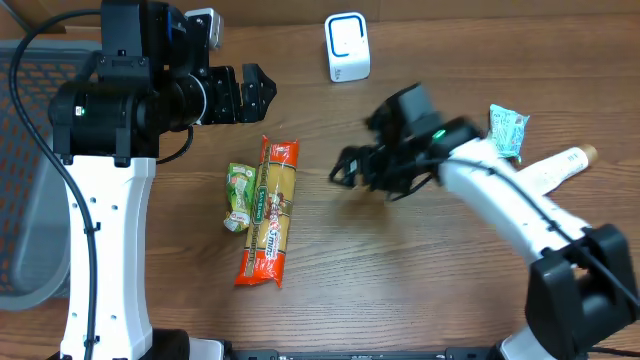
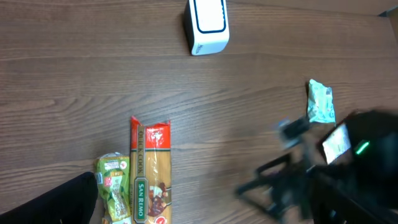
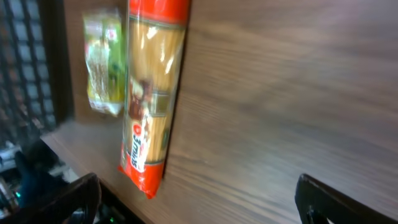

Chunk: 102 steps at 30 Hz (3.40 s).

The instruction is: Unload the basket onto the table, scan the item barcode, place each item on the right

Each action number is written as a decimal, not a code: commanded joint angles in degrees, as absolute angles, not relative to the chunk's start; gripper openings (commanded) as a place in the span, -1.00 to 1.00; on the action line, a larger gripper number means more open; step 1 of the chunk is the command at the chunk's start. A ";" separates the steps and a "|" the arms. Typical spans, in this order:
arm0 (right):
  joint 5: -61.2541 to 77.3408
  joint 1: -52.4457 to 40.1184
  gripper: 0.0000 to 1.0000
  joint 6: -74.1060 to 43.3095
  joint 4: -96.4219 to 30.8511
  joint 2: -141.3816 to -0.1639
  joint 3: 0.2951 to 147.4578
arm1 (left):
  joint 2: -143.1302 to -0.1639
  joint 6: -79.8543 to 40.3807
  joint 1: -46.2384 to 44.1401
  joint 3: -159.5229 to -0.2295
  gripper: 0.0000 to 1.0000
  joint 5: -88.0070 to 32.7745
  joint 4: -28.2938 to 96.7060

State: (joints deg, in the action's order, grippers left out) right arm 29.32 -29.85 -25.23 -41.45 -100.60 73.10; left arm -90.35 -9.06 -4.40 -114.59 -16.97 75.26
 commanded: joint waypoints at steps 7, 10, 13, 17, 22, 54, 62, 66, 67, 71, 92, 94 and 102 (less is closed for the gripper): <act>17.80 -44.18 0.96 -41.76 -26.17 -104.92 68.49 | -90.76 -9.02 -4.16 -114.85 0.99 -17.43 75.20; 16.99 -46.39 0.87 -42.26 -21.82 -107.35 68.49 | -90.76 -9.02 -4.16 -114.85 0.99 -17.43 75.20; 15.64 -47.35 0.74 -44.16 -18.65 -109.80 68.49 | -90.76 -9.02 -4.14 -114.85 0.99 -17.43 75.20; 13.54 -47.55 0.67 -46.52 -14.79 -113.16 68.49 | -90.76 -9.02 -4.14 -114.85 0.99 -17.43 75.20; 13.52 -47.57 0.57 -46.48 -9.47 -116.40 68.49 | -90.76 -9.04 -4.14 -114.85 0.99 -17.43 75.20; 40.16 -37.06 -0.93 -41.60 -13.32 -120.01 69.21 | -90.76 -9.02 -4.16 -114.85 0.99 -17.43 75.18; 22.28 -31.68 -0.93 -29.15 -33.52 -103.02 69.25 | -90.76 -9.02 -4.14 -114.85 0.99 -17.43 75.20; 4.82 -31.77 -0.93 -28.42 -44.69 -95.20 70.00 | -90.76 -9.02 -4.14 -114.85 0.99 -17.43 75.20; 0.64 -31.81 -0.93 -28.42 -47.75 -93.73 70.52 | -90.76 -9.02 -4.14 -114.85 0.99 -17.43 75.20; -17.43 -31.81 -0.93 -29.95 -60.07 -92.16 72.84 | -90.76 -9.02 -4.16 -114.85 0.99 -17.43 75.20; -2.22 -46.74 -0.24 -17.45 -52.88 -105.19 72.88 | -90.76 -9.02 -4.14 -114.85 0.99 -17.43 75.20; 2.94 -49.56 0.29 -17.45 -49.25 -105.19 72.88 | -90.76 -9.02 -4.16 -114.85 0.99 -17.43 75.20; 3.22 -46.72 0.89 -19.92 -52.45 -104.73 79.07 | -90.76 -9.02 -4.14 -114.85 0.99 -17.43 75.20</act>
